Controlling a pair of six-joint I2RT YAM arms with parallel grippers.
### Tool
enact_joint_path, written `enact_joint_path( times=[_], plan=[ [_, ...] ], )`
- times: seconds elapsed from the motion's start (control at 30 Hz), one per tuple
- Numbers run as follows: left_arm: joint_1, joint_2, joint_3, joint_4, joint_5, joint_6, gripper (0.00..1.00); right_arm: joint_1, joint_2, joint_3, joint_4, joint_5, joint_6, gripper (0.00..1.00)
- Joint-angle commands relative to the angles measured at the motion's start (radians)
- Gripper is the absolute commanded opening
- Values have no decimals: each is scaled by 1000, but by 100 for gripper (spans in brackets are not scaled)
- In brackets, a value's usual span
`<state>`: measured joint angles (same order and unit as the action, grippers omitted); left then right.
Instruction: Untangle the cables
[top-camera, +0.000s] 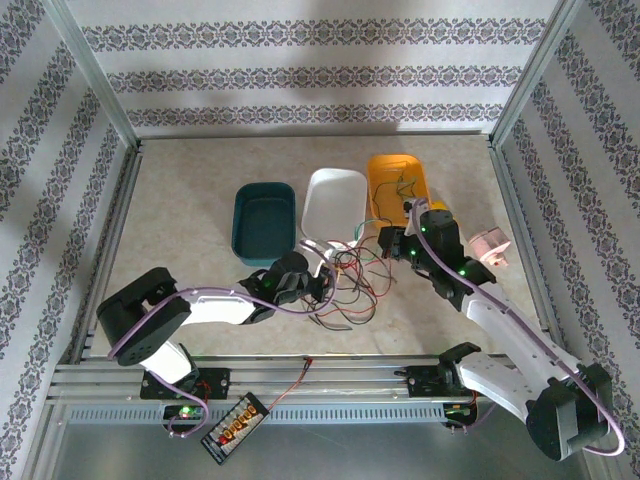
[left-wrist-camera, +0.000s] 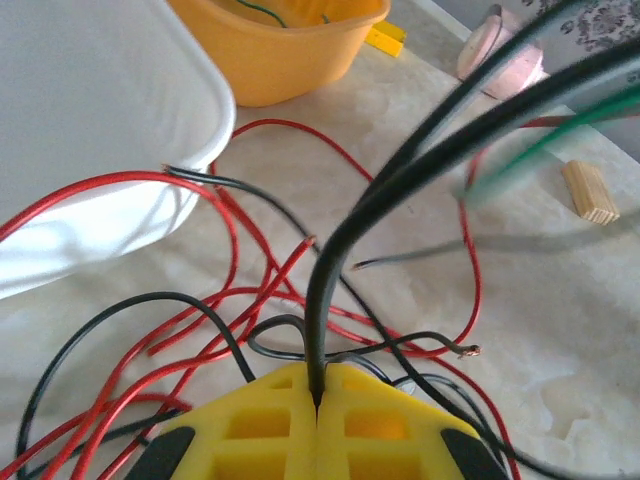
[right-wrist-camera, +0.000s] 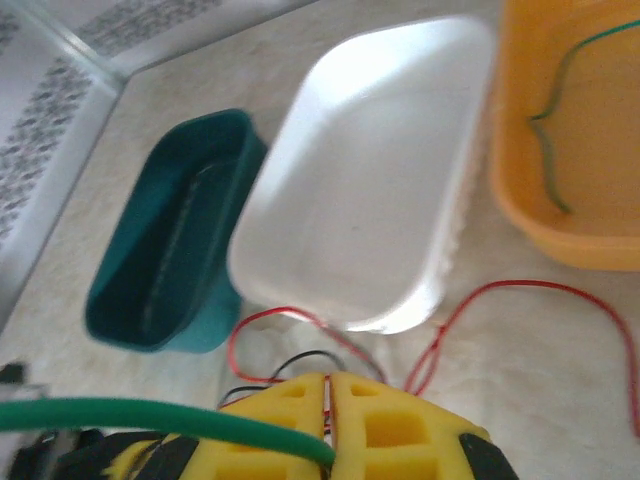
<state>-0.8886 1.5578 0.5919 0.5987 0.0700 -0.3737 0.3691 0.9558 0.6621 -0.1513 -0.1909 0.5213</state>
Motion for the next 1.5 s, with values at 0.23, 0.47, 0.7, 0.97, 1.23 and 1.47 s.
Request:
enact_joint_path(
  times=[0.23, 0.47, 0.7, 0.97, 1.23, 1.47],
  plan=[
    [-10, -135, -75, -74, -108, -13, 0, -41, -12, 11, -141, 199, -73, 0],
    [-10, -154, -63, -149, -108, 28, 0, -42, -17, 25, -253, 573, -44, 0],
    [-10, -159, -76, -140, -125, 17, 0, -68, 7, 11, -148, 629, 98, 0],
    [-10, -142, -80, -121, -128, 4, 0, -88, 335, 249, -29, 677, 183, 1],
    [-10, -145, -89, -111, -139, -13, 0, -132, 662, 508, -39, 682, 340, 5],
    [-10, -146, -81, -121, -138, -4, 0, -150, 757, 544, -90, 579, 403, 44]
  ],
)
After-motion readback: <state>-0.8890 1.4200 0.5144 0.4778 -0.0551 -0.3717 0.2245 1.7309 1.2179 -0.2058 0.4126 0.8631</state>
